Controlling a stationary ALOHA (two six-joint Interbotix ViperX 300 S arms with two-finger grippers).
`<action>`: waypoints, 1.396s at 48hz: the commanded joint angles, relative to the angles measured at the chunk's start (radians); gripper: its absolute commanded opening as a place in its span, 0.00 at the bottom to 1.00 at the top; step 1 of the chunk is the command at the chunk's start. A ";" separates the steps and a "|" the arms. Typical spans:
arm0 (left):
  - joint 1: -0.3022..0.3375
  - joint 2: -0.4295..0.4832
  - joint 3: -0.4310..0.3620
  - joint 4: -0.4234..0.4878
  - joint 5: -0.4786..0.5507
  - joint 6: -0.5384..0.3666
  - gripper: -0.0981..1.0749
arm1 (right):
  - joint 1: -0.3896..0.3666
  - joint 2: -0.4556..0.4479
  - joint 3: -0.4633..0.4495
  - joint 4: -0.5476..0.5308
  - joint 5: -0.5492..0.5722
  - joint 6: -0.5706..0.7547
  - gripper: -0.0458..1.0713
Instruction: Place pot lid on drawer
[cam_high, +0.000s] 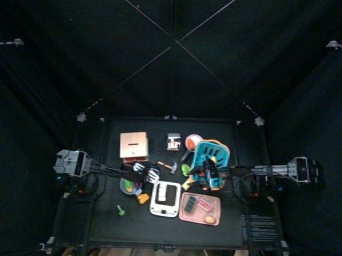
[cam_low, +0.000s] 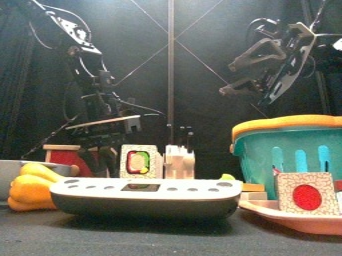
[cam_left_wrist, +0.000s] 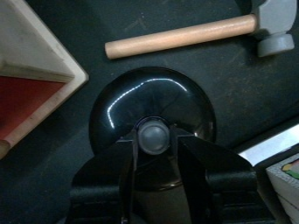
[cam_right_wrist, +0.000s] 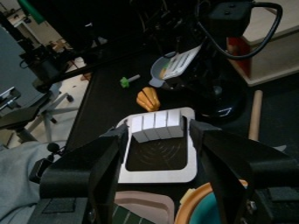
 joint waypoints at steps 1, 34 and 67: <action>0.002 -0.032 -0.025 0.005 0.005 0.002 0.50 | 0.000 -0.008 -0.006 0.005 -0.003 0.002 0.85; -0.006 -0.147 -0.126 -0.026 0.097 0.152 0.50 | 0.002 -0.008 -0.006 0.002 -0.003 0.000 0.86; 0.052 -0.288 -0.336 -0.071 0.607 0.426 0.50 | 0.000 -0.008 -0.002 0.002 -0.003 0.000 0.86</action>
